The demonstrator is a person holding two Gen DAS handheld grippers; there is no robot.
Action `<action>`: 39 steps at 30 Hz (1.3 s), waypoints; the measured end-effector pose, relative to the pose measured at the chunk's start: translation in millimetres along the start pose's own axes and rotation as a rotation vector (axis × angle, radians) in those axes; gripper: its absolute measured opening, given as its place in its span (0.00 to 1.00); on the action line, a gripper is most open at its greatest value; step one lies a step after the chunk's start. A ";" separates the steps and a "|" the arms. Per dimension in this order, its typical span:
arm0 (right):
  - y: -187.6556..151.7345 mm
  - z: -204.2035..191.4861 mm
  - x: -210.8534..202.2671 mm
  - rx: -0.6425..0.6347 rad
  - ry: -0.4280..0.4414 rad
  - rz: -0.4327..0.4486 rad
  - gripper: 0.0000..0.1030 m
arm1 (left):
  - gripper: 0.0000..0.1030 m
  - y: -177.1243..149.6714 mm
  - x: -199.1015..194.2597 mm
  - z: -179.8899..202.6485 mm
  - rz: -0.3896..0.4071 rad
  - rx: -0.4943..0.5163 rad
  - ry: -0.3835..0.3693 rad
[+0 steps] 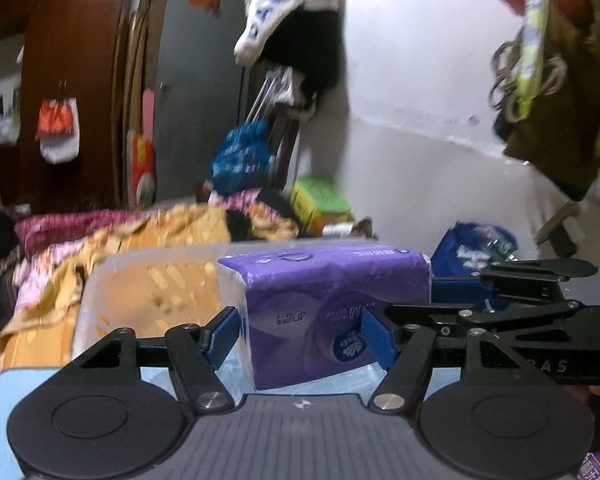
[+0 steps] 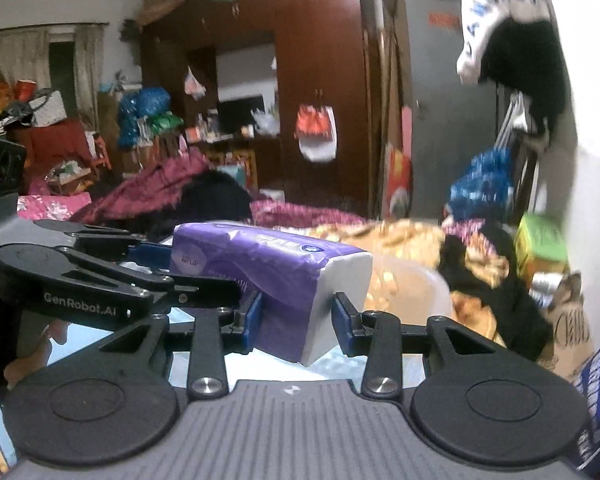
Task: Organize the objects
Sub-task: 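Lift the tissue pack with the right tool, lower into basket, open, then lower the right tool onto the white stuffed bunny and close on it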
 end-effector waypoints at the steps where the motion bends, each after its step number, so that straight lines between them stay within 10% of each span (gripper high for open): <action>1: -0.7 1.0 4.4 0.009 0.002 -0.016 0.41 | 0.68 -0.4 3.6 -2.5 -0.013 -0.001 0.010; 19: -13.6 26.0 17.4 0.110 0.027 -0.229 0.40 | 0.66 -12.4 29.5 -22.7 -0.181 -0.083 0.068; 26: 2.6 28.8 -23.0 0.091 -0.039 -0.059 0.89 | 0.85 1.2 -7.6 -13.9 -0.051 -0.074 0.051; 39: -15.6 -28.1 -173.1 -0.072 -0.132 0.213 1.00 | 0.90 -16.6 -187.4 41.9 0.144 0.106 0.148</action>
Point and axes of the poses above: each gripper's, at about its wrist camera, not at the fingertips, and x roughly the way its jaws point, z to its right, y to its top, the point moved 4 cm from there along x, roughly the way its jaws point, and after that the axes turned 3 degrees about z, right-handed, at the moved point
